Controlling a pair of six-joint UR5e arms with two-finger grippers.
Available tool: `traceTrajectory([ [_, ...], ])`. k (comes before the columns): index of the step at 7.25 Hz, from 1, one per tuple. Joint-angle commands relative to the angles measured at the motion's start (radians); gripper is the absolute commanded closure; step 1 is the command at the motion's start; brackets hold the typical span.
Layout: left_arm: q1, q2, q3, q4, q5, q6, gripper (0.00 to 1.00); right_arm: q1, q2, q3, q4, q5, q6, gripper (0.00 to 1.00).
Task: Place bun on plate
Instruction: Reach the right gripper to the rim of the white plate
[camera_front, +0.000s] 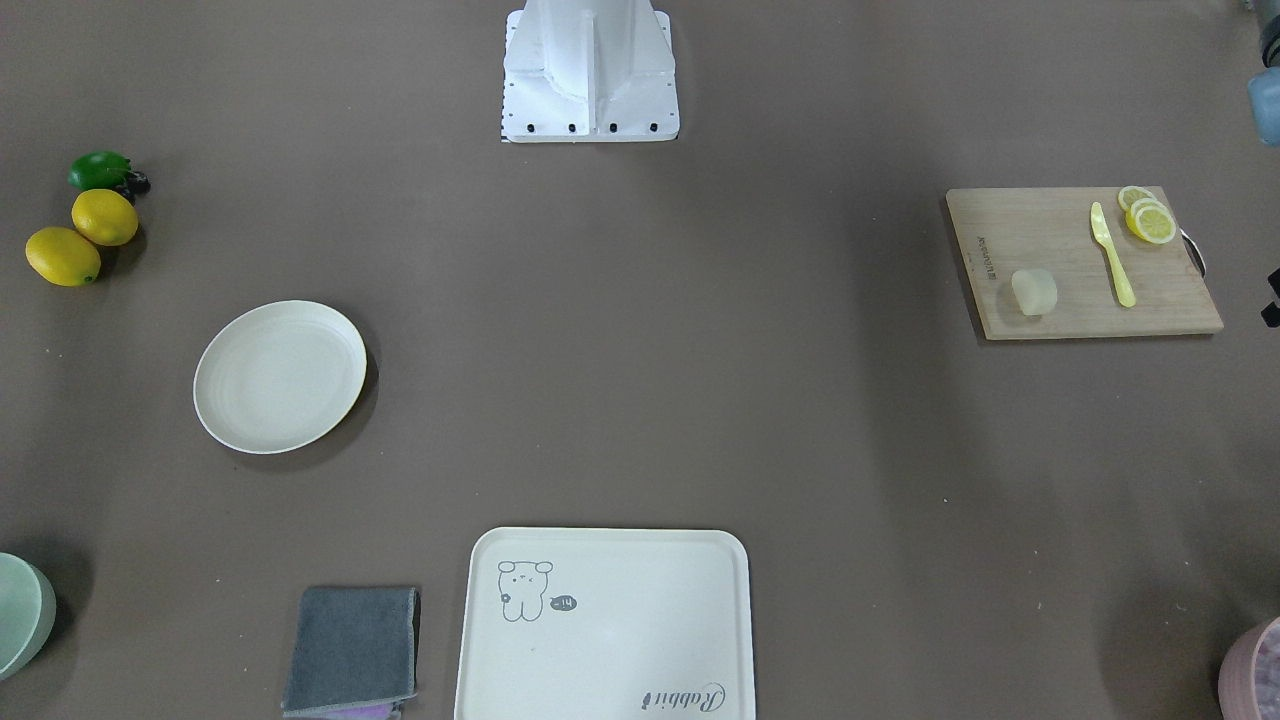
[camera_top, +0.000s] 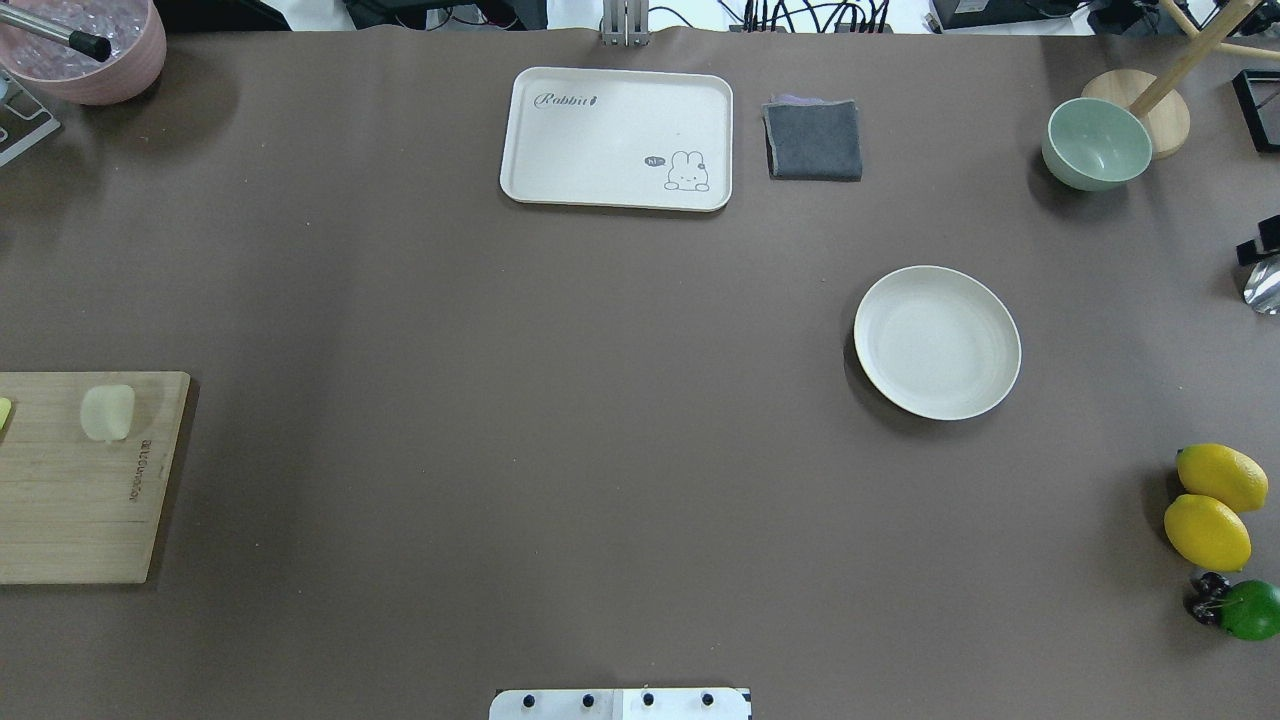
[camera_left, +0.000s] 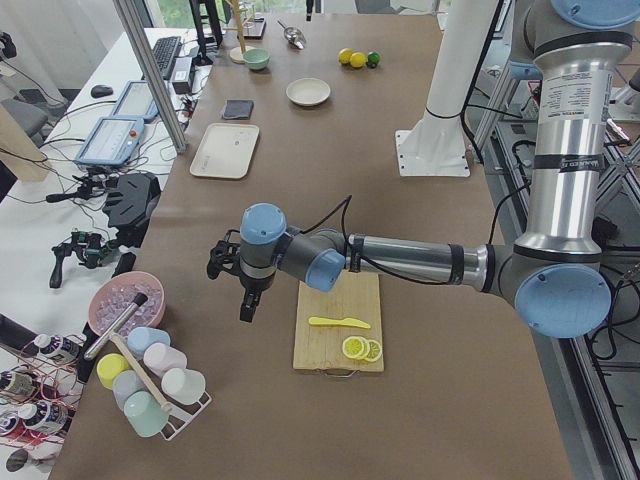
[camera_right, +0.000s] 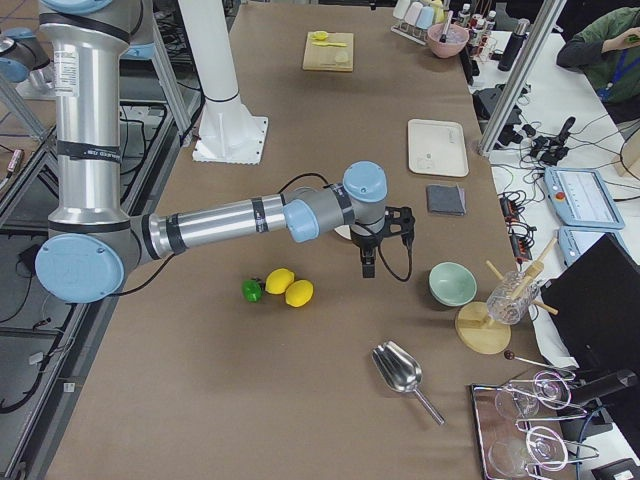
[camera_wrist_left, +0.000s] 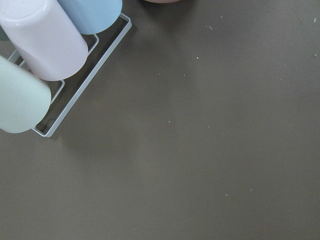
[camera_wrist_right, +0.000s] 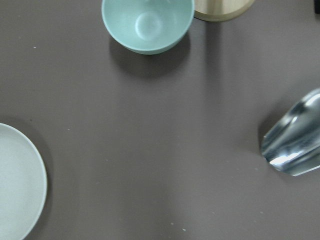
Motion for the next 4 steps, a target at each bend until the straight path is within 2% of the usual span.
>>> traceTrajectory([
  [1,0.0,0.007,0.014,-0.05,-0.001,-0.003,0.02,-0.171,0.003,-0.006,0.137,-0.109,0.168,0.0],
  [2,0.0,0.007,0.012,-0.05,-0.001,-0.005,0.02,-0.256,0.003,-0.024,0.198,-0.195,0.252,0.0],
  [4,0.0,-0.004,0.003,-0.053,-0.002,-0.087,0.02,-0.354,0.003,-0.186,0.496,-0.216,0.409,0.0],
])
